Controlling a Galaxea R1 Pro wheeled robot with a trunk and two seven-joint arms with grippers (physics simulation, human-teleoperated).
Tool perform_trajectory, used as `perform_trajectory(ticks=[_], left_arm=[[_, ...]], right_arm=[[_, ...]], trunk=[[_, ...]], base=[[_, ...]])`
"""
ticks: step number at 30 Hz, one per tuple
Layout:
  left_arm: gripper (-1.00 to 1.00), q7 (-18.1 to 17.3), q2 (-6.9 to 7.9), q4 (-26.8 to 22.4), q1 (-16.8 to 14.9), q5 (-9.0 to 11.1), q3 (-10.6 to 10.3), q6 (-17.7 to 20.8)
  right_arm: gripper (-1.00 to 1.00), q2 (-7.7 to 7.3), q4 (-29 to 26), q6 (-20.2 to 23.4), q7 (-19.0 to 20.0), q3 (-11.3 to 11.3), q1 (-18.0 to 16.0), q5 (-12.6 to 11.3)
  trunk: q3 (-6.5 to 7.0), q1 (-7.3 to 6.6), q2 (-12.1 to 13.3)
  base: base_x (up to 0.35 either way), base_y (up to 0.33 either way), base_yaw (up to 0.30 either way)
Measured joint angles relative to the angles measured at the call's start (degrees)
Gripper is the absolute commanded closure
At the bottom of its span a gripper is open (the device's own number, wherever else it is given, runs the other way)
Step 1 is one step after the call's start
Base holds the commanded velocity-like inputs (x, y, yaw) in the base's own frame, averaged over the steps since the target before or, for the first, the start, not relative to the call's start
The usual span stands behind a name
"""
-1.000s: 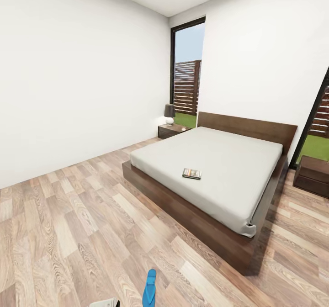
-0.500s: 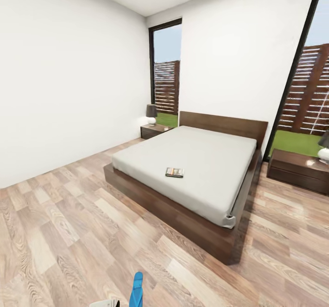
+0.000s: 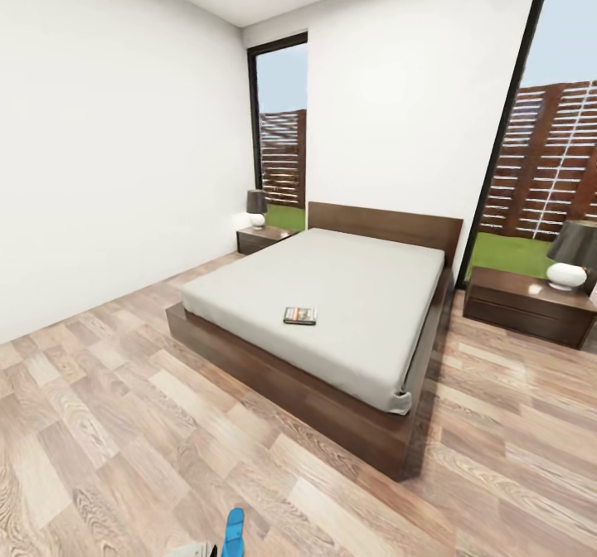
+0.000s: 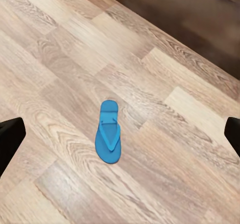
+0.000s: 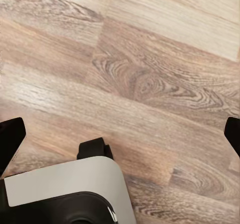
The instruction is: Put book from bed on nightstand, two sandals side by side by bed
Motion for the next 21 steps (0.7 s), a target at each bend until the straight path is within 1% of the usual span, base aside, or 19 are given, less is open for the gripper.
perform_trajectory(ticks=[6, 21], left_arm=[[-1.0, 0.0, 0.0, 0.0, 0.0, 0.0, 0.0, 0.0], [-1.0, 0.0, 0.0, 0.0, 0.0, 0.0, 0.0, 0.0]], right_arm=[[-1.0, 0.01, 0.0, 0.0, 0.0, 0.0, 0.0, 0.0], [-1.0, -0.15, 0.0, 0.0, 0.0, -0.1, 0.0, -0.1]], trunk=[[0.0, 0.02, 0.0], [0.0, 0.03, 0.0]], base=[[0.177, 0.0, -0.002], [0.011, 0.0, 0.0]])
